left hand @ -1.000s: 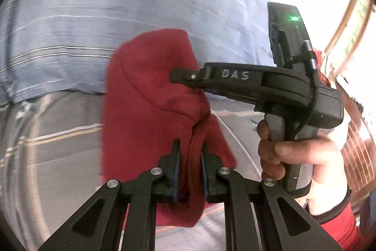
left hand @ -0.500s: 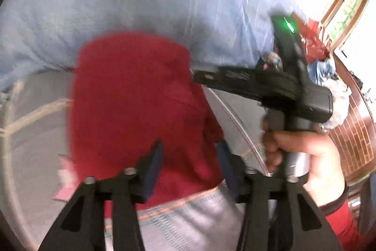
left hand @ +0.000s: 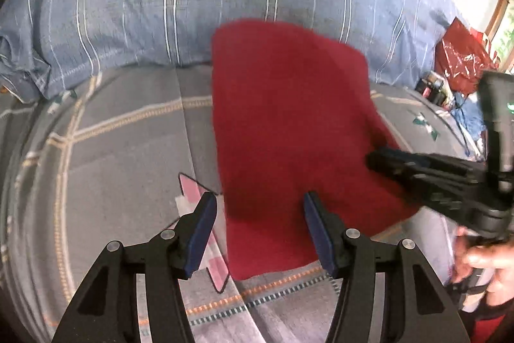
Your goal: Fold small clothes
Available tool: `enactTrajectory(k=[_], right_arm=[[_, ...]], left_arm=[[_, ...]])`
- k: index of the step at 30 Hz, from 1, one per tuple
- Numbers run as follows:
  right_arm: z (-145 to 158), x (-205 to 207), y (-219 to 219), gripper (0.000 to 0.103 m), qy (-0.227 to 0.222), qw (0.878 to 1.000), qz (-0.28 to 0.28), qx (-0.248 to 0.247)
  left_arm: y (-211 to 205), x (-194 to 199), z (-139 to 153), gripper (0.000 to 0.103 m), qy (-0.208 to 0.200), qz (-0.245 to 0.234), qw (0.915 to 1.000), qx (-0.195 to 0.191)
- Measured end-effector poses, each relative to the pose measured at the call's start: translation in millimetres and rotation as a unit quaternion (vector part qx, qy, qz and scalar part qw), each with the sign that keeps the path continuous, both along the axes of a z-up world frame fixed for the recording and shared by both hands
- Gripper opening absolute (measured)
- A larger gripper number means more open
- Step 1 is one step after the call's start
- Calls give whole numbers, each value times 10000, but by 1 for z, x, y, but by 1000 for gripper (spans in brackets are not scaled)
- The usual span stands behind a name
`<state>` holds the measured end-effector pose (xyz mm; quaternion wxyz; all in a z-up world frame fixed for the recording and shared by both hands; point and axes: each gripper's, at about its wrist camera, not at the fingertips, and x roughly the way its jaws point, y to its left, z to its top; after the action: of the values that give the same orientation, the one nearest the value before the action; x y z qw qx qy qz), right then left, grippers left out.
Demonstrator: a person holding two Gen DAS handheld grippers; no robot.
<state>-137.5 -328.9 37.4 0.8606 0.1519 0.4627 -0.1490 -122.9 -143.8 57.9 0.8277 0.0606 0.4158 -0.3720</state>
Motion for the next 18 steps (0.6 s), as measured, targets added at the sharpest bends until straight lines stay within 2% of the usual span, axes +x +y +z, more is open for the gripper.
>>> enactTrajectory(k=[1, 3, 6, 7, 8, 13, 16, 18], right_arm=[[1, -6, 0, 16, -89, 10000, -3, -28], [8, -9, -2, 23, -35, 9999, -50, 152], [29, -12, -9, 40, -457, 9984, -343, -34], [35, -10, -13, 51, -534, 9976, -433, -107], [39, -4, -18, 55, -617, 9966, -505, -190], [34, 44, -37, 53, -756, 9966, -312, -43], [11, 64, -51, 50, -421, 9975, -562, -123], [-10, 66, -67, 57, -374, 9961, -804, 22]], left_arm=[[-5, 7, -2, 56, -37, 16, 10000, 24], [-13, 16, -2, 56, -112, 27, 9999, 41], [-15, 18, -4, 57, -175, 75, 9998, -51], [-15, 19, -5, 57, -179, 95, 9998, -56], [-14, 18, -7, 58, -169, 105, 9998, -52], [-14, 17, -12, 64, -204, 147, 9997, 30], [-17, 19, -14, 71, -234, 165, 9996, 67], [-18, 23, -16, 72, -220, 174, 9996, 67]])
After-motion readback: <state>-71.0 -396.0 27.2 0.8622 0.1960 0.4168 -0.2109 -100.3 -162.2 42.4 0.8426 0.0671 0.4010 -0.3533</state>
